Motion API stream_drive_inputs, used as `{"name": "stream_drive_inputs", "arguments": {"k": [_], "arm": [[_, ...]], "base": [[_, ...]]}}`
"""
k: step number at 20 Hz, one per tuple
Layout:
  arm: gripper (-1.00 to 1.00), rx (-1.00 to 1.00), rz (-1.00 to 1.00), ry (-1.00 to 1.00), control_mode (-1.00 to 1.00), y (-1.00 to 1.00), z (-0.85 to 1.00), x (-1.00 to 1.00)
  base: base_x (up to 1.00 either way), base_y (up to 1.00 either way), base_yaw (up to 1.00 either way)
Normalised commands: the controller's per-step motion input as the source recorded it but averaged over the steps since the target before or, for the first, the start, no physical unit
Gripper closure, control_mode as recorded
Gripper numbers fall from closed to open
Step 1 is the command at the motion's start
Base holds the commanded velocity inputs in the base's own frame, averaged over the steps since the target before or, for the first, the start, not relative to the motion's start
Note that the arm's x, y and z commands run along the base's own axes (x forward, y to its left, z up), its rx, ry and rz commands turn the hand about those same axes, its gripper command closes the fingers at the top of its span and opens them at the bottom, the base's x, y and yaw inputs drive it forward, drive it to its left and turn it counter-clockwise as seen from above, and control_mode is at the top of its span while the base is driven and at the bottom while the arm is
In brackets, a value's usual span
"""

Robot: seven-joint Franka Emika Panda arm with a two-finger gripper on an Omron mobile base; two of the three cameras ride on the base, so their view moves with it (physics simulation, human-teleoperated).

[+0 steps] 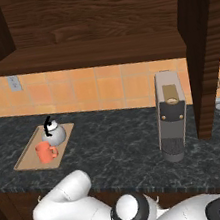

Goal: Pick the kettle from the counter and place it on the tray. Then pick the mug from the cabinet and place it on the tray. Then close the cabinet doors.

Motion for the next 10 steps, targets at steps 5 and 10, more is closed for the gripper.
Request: {"name": "stream_drive_inputs", "arguments": {"k": [5, 10], "arm": [[1.00, -0.02, 0.00, -0.01, -1.00, 0.96, 0.01, 0.12], [1.00, 0.00, -0.01, -0.11, -1.00, 0.96, 0.40, 0.01]], "base": [[0.00, 0.00, 0.00], [0.00, 0.00, 0.00]]}}
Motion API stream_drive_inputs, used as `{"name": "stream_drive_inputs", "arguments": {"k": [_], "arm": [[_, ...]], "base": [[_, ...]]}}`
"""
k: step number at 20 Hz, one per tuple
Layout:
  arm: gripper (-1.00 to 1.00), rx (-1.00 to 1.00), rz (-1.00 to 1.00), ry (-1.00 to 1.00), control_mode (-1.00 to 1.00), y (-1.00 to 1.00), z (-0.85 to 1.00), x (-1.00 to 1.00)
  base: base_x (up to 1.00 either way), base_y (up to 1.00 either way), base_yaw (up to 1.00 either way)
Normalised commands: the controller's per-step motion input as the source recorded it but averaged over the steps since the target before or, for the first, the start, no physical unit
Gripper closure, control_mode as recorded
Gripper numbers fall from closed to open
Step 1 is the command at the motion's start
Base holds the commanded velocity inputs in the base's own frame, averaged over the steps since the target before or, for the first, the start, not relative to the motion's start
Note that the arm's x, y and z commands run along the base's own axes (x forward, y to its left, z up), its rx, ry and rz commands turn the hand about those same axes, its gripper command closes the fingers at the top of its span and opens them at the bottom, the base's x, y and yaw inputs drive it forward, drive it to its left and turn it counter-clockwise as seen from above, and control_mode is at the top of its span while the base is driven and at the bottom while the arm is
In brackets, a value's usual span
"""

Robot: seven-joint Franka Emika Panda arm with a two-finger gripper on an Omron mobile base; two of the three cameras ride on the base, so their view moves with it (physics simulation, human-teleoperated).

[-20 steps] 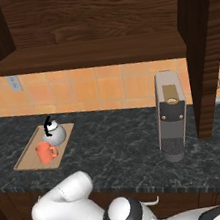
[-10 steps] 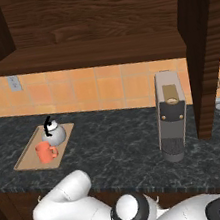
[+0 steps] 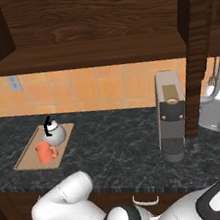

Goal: Pick the kettle from the counter and place it on the tray. Then pick the mug from the cabinet and place it on the tray. Then close the cabinet doors.

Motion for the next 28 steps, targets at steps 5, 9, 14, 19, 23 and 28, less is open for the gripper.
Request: {"name": "stream_drive_inputs", "arguments": {"k": [5, 9, 14, 19, 23, 28], "arm": [[1.00, -0.01, -0.09, -0.04, -1.00, 0.62, 0.74, 0.00], [1.00, -0.03, -0.14, 0.19, -1.00, 0.11, 0.85, 0.00], [1.00, -0.04, -0.05, 0.34, -1.00, -0.04, 0.94, 0.01], [1.00, -0.03, 0.00, 0.08, -1.00, -0.24, 0.85, 0.02], [1.00, -0.07, 0.00, 0.02, -1.00, 0.18, 1.00, 0.15], [1.00, -0.12, 0.00, 0.09, -1.00, 0.53, 0.94, 0.28]], "base": [[0.00, 0.00, 0.00], [0.00, 0.00, 0.00], [0.00, 0.00, 0.00], [0.00, 0.00, 0.00], [0.00, 0.00, 0.00], [0.00, 0.00, 0.00]]}}
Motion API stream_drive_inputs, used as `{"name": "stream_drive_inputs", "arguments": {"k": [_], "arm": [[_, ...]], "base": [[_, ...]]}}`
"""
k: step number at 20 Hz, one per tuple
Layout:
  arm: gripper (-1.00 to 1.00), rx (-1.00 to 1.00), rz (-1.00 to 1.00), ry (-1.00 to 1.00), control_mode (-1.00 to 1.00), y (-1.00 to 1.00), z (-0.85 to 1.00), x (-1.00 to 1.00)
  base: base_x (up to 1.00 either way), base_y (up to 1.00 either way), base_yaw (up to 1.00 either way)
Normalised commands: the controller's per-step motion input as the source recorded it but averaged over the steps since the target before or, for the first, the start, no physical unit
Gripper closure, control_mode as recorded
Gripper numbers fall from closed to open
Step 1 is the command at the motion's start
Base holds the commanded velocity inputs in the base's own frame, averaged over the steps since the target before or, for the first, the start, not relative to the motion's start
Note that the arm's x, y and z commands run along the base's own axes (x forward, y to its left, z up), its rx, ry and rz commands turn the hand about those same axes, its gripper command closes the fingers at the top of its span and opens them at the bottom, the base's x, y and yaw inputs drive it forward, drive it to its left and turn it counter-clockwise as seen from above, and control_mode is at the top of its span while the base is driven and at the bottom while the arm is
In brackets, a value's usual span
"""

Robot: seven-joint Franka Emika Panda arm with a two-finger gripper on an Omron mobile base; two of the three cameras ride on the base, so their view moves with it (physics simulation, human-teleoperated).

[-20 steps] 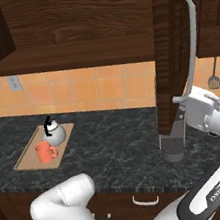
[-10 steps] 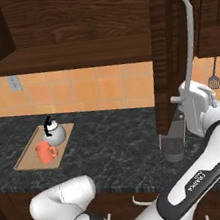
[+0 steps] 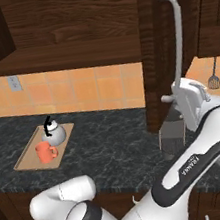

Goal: Pick the kettle from the counter and place it on the tray. Then pick the mug from the cabinet and place it on the tray. Then close the cabinet doors.

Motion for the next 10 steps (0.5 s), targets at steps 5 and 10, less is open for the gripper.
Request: {"name": "stream_drive_inputs", "arguments": {"k": [5, 10], "arm": [[1.00, -0.22, -0.03, 0.19, -1.00, 0.81, 0.73, 0.45], [1.00, -0.15, -0.05, 0.03, -1.00, 0.81, 0.57, 0.54]], "base": [[0.00, 0.00, 0.00], [0.00, 0.00, 0.00]]}}
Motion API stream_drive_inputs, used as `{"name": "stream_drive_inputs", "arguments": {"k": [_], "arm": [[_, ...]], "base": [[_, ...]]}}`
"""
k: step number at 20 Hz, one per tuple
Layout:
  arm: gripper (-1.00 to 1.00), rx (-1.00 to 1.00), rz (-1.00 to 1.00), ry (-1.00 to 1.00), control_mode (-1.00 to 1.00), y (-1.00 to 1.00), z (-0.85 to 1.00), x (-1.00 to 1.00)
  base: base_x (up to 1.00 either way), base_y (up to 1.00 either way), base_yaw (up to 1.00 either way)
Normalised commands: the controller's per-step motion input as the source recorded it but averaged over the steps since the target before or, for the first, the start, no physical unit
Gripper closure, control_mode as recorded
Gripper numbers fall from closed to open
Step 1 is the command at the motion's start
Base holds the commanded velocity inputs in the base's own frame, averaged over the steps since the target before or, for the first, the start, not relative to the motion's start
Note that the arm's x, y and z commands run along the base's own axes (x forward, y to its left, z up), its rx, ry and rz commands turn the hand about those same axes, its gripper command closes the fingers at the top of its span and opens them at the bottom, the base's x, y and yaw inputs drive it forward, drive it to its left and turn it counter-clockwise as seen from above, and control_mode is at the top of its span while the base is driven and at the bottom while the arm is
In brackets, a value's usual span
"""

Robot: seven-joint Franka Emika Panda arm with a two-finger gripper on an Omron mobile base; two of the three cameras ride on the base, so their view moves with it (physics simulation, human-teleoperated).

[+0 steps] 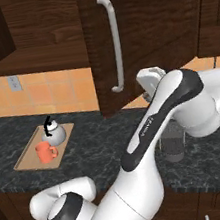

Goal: Pick the kettle from the counter and place it on the tray. Then pick the mug from the cabinet and place it on the tray. Then close the cabinet doors.

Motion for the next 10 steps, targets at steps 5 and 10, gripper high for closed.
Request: {"name": "stream_drive_inputs", "arguments": {"k": [5, 10], "arm": [[1.00, -0.10, -0.16, 0.02, -1.00, 0.45, 0.66, 0.38], [1.00, -0.10, -0.22, 0.07, -1.00, 0.30, 0.79, 0.43]], "base": [[0.00, 0.00, 0.00], [0.00, 0.00, 0.00]]}}
